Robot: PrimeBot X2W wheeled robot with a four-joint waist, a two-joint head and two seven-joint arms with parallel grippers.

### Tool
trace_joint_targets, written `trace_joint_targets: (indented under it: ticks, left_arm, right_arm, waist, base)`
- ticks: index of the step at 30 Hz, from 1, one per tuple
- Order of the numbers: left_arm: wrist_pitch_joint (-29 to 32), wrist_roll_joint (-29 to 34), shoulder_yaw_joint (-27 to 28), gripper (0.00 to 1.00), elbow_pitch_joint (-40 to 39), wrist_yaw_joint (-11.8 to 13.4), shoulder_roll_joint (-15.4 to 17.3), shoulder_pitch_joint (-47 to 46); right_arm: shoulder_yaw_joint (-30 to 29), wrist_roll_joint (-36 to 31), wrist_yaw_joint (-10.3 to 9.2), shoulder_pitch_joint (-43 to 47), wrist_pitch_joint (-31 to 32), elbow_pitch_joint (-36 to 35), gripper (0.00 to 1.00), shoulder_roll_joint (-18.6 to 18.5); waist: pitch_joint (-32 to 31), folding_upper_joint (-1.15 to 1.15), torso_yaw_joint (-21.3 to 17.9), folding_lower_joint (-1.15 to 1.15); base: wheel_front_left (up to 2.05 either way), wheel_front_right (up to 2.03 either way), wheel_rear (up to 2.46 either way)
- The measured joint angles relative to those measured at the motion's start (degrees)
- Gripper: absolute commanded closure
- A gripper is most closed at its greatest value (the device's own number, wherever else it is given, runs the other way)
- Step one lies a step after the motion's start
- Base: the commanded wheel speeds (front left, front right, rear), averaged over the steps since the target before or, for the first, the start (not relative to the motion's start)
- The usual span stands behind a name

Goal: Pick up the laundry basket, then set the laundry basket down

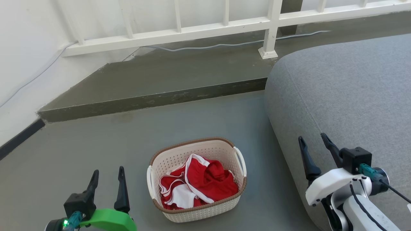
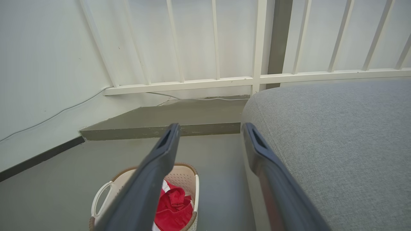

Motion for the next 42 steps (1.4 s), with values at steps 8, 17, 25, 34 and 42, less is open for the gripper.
trace_joint_targets:
  ticks: [8, 17, 25, 34, 42]
  left_arm:
    - [0.0, 1.0, 0.2, 0.0, -2.9, 0.1, 0.0, 1.9]
    - [0.3, 1.5, 0.2, 0.0, -4.6, 0.1, -0.1, 3.1]
    - [0.3, 0.7, -0.2, 1.0, -2.1, -0.1, -0.5, 4.0]
    - [1.7, -4.4, 0.5, 1.0, -1.8, -0.9, -0.6, 4.0]
    - [3.4, -11.8, 1.9, 1.0, -1.7, -2.2, -0.7, 3.9]
  right_arm:
    - [-0.9, -1.4, -0.05, 2.0, 0.0, -1.6, 0.0, 0.0]
    - [-1.2, -1.6, -0.05, 3.5, 0.0, -2.6, 0.0, 0.1]
    - [-0.9, -1.3, 0.13, 6.7, 0.2, -0.4, 1.0, 1.5]
    - [-3.1, 4.2, 1.29, 6.7, 1.4, -0.8, 1.0, 1.9]
    - [-5.2, 11.2, 2.27, 6.6, 3.0, -1.1, 1.0, 3.2]
  waist:
    - [0.0, 0.0, 0.0, 0.0]
    - [0.2, 0.0, 0.2, 0.0]
    - [0.2, 0.0, 0.2, 0.0]
    - [0.5, 0.0, 0.8, 0.0]
    - [0.8, 0.0, 1.3, 0.0]
  base:
    - [0.0, 0.0, 0.0]
    - [0.0, 0.0, 0.0]
    - [0.0, 0.0, 0.0]
    - [0.0, 0.0, 0.0]
    - [0.0, 0.0, 0.0]
